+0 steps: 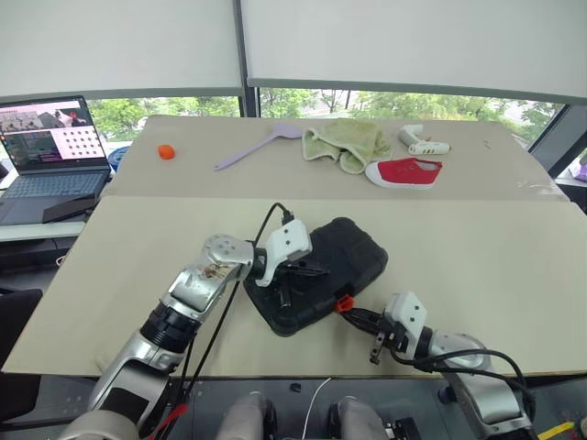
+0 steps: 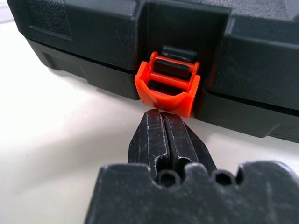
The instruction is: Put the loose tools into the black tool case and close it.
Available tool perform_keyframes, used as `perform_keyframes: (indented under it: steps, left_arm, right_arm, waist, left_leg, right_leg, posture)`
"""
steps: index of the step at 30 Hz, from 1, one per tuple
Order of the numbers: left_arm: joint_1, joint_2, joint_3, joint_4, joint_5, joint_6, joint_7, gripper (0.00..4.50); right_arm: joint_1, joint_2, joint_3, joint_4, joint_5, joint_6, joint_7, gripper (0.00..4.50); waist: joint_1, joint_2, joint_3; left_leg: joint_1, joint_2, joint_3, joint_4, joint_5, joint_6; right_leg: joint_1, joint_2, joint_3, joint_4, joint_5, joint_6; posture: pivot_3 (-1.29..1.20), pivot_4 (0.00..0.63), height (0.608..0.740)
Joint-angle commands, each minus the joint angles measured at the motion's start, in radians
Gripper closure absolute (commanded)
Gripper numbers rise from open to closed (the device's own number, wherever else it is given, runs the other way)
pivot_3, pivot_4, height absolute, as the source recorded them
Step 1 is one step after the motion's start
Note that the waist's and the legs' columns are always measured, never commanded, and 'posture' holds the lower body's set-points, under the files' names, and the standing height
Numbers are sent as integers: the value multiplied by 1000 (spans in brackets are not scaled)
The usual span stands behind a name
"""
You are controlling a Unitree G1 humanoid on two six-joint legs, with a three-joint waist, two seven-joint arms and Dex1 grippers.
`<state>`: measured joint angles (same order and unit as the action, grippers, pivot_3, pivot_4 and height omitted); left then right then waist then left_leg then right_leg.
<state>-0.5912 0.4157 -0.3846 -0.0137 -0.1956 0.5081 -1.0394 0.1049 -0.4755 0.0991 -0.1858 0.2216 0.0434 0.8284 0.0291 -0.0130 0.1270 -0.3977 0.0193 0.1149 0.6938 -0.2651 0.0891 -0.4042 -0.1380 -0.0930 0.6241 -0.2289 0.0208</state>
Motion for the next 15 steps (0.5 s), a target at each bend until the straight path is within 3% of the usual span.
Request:
perform_keyframes:
  steps: [1,15]
  left_arm:
    - [67,21,-77,72,39,85,-7,4484]
    - [69,28,-94,79,42,107,-26,4484]
  right_arm:
    - [-17,35,-44,-70,68,-81,-8,4500]
    - [-48,23,-61,-97,106,-33,15,4500]
  waist:
    - [-3,0,0]
    - [-12,1,1]
  left_leg:
    - [0,0,0,0,0,0]
    - [0,0,0,0,-4,-8]
  right_leg:
    - [0,0,0,0,0,0]
    - [0,0,-1,0,0,0]
  posture:
    - [0,150,740]
    - [0,150,740]
